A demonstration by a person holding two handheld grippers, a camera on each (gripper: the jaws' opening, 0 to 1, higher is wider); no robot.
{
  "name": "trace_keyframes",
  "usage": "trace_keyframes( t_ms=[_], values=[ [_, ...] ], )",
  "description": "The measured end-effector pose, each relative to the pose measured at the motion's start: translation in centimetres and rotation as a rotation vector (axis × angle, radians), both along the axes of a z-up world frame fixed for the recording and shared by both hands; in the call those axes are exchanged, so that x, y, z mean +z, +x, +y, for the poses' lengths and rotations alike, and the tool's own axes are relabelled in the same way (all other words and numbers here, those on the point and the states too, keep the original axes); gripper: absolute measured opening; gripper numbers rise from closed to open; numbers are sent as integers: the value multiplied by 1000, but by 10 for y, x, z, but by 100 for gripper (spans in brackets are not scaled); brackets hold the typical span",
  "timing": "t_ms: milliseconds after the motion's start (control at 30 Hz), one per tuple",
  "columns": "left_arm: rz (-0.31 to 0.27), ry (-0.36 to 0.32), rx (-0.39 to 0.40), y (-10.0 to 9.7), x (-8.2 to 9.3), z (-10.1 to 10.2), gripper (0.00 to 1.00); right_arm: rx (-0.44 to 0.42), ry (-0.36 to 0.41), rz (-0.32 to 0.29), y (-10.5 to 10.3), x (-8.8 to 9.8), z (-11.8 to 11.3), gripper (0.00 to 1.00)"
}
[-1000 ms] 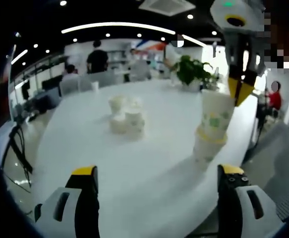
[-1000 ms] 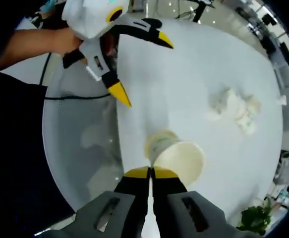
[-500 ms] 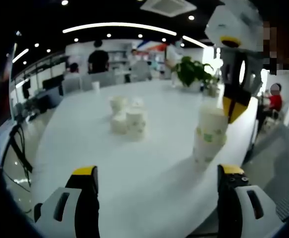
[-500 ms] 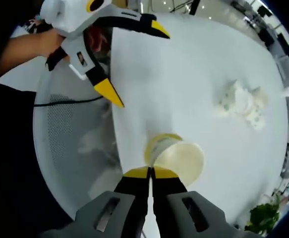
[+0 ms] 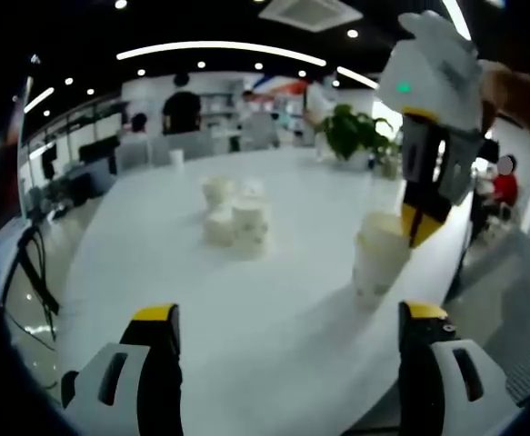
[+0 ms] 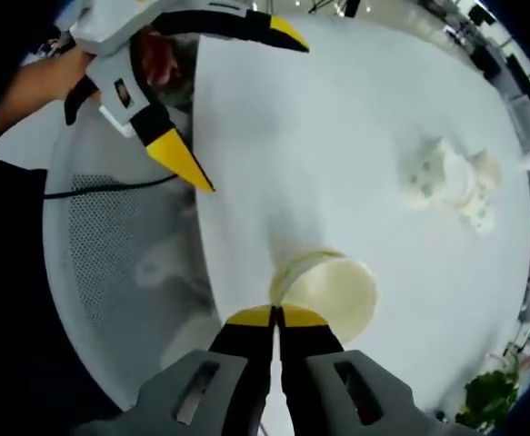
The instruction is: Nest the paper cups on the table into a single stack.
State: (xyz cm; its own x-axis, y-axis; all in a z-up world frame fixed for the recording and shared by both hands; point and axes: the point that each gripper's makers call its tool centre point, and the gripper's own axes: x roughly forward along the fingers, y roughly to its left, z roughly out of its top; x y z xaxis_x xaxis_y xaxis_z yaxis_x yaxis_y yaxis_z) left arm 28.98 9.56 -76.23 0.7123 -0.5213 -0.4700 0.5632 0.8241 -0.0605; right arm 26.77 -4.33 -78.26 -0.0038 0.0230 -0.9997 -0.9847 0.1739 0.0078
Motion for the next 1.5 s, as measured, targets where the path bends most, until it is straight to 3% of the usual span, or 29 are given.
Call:
trace_keyframes(
  t_ms=[300,400,633,800,900,1033,1200,1433,1500],
  values=[
    [4,3,-9,-1,-1,-2,98,-5,29,-3,-6,-7,2,0],
    [6,5,-12,-1,-1,-3,98,52,57,-35,-6,-4,6,0],
    [10,11,-18,-2,-3,-3,98,29,101,-27,-9,8,4,7],
    [13,13,-23,-3,-3,-3,98,29,202,-55,-6,23,9,19],
    [18,13,-30,-4,-4,-5,98,-13,292,-61,-6,36,12,29],
    [18,8,-43,-5,-5,-8,98,-84,438,-119,8,61,9,43],
    [12,-5,-51,-6,-2,-11,98,-177,578,-223,30,85,-12,54],
    [3,-31,-58,-5,0,-11,98,-366,686,-303,45,82,-57,59],
    [12,-41,-49,-4,-1,-9,98,-379,729,-348,48,78,-68,61]
  ],
)
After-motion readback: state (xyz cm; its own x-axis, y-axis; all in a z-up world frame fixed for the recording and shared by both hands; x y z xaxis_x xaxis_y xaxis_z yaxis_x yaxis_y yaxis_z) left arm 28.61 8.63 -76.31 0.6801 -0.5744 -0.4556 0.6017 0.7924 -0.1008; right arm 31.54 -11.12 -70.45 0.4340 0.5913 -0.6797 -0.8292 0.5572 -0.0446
